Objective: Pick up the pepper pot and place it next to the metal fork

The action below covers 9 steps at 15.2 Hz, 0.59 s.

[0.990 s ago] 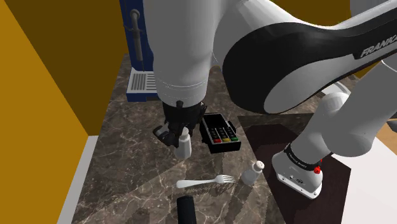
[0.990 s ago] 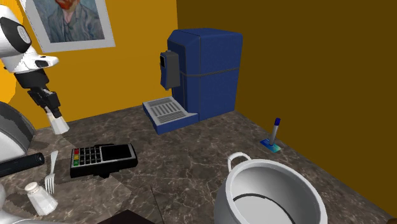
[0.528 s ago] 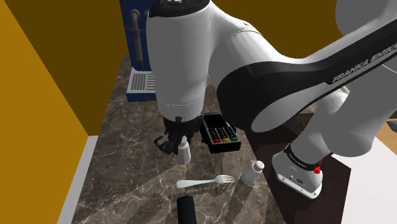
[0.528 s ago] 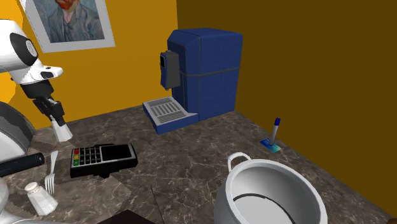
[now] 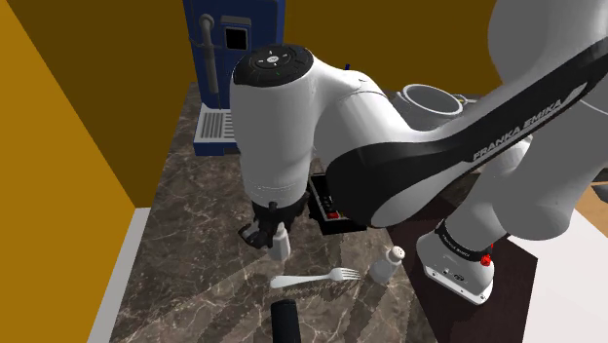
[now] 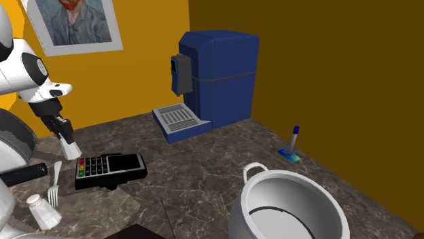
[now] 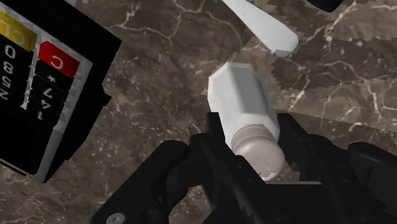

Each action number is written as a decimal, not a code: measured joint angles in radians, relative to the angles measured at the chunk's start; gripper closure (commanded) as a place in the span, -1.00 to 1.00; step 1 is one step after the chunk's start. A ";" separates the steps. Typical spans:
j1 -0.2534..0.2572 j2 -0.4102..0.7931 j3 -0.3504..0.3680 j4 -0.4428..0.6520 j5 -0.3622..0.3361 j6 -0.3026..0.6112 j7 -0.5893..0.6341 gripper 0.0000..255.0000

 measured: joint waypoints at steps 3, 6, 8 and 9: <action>0.001 0.022 0.000 -0.021 -0.018 0.038 0.014 1.00; 0.004 0.047 0.000 -0.036 -0.037 0.071 0.031 1.00; 0.004 0.051 -0.001 -0.037 -0.040 0.075 0.033 1.00; 0.004 0.052 -0.001 -0.037 -0.041 0.076 0.033 1.00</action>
